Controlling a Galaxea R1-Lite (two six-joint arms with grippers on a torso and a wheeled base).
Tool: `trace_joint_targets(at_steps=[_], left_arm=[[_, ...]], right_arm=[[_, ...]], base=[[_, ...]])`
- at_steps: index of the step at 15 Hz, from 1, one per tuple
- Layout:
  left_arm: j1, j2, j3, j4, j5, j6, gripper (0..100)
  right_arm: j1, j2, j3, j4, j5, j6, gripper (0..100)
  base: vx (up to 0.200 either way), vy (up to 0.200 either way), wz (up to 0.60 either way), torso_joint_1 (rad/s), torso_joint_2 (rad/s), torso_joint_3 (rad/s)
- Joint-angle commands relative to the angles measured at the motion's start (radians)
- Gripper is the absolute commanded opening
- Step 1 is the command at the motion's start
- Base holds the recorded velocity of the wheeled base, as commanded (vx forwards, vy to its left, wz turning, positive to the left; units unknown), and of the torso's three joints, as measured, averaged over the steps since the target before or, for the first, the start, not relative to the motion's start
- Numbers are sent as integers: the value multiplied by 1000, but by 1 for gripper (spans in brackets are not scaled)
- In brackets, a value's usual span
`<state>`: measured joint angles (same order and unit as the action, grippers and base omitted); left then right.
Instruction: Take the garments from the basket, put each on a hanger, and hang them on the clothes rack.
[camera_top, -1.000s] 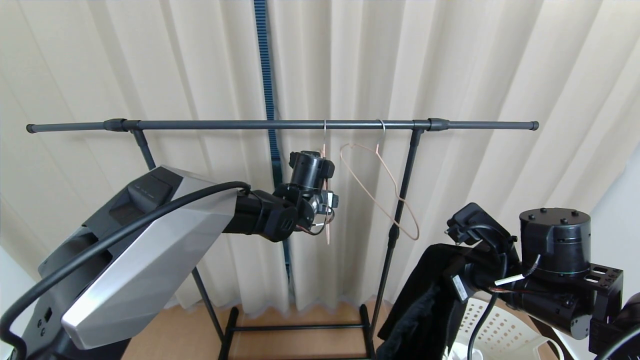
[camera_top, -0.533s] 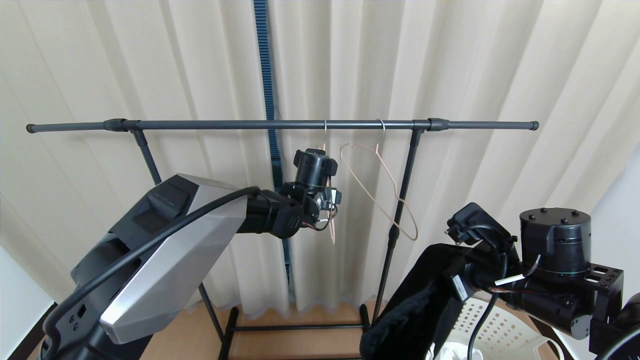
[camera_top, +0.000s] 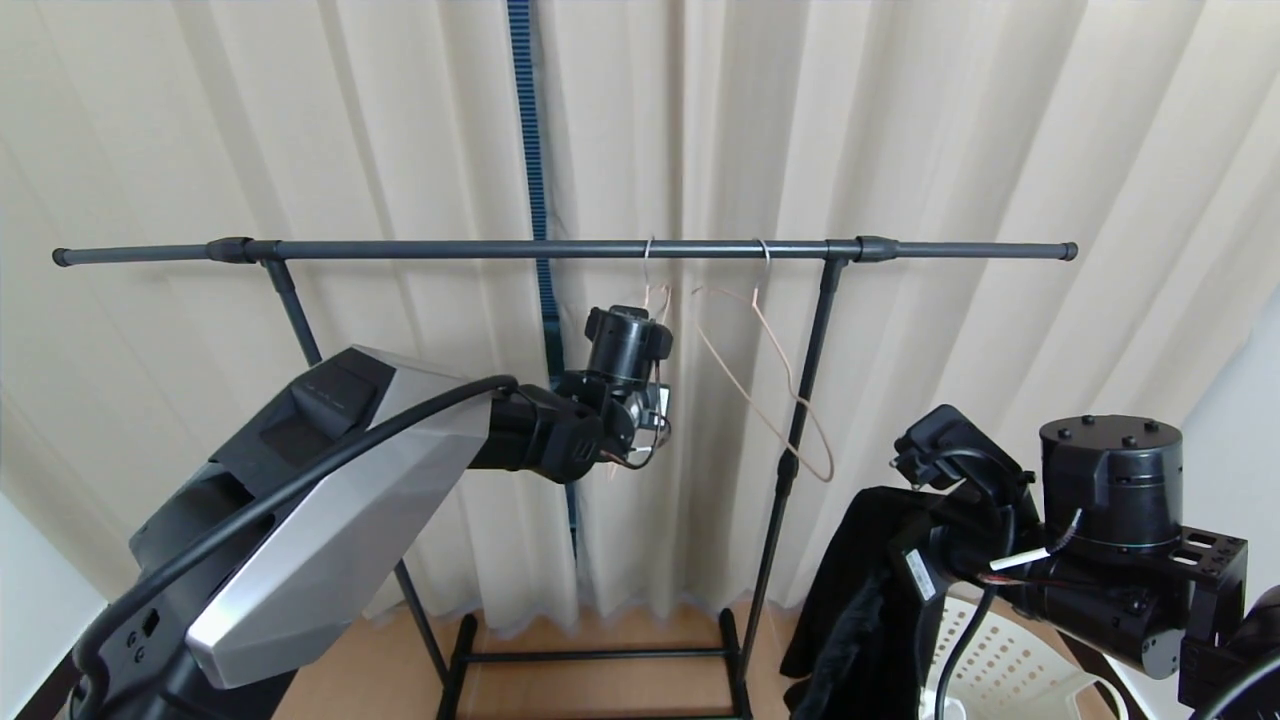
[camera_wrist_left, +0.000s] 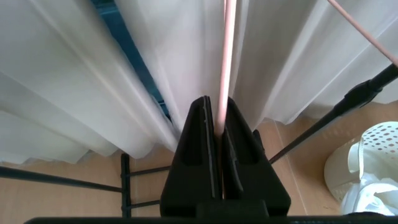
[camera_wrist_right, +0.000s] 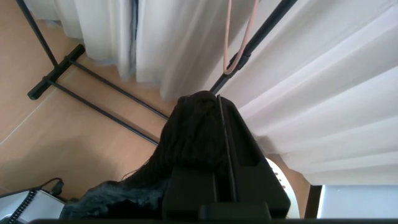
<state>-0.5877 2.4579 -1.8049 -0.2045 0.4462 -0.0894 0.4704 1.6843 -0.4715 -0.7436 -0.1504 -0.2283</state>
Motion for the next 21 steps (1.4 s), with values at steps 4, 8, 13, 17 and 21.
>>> trace_joint_targets(at_steps=[4, 8, 13, 17, 21], left_arm=[[2, -76, 62, -6, 2, -4, 0], [-1, -134, 147, -26, 3, -6, 0], [-21, -296, 348, -53, 5, 0, 0], [-35, -385, 492, -119, 5, 7, 0], [-47, -491, 610, -122, 6, 5, 0]], right_arm=[[1, 2, 1, 0, 0, 0, 0], [1, 2, 1, 0, 0, 0, 0], [2, 0, 1, -2, 0, 0, 0], [14, 0, 1, 0, -1, 1, 0], [17, -3, 4, 0, -1, 0, 0]], base=[[0, 0, 0, 0, 0, 0], [0, 0, 0, 0, 0, 0], [0, 0, 0, 0, 0, 0], [0, 0, 0, 0, 0, 0], [0, 0, 0, 0, 0, 0]])
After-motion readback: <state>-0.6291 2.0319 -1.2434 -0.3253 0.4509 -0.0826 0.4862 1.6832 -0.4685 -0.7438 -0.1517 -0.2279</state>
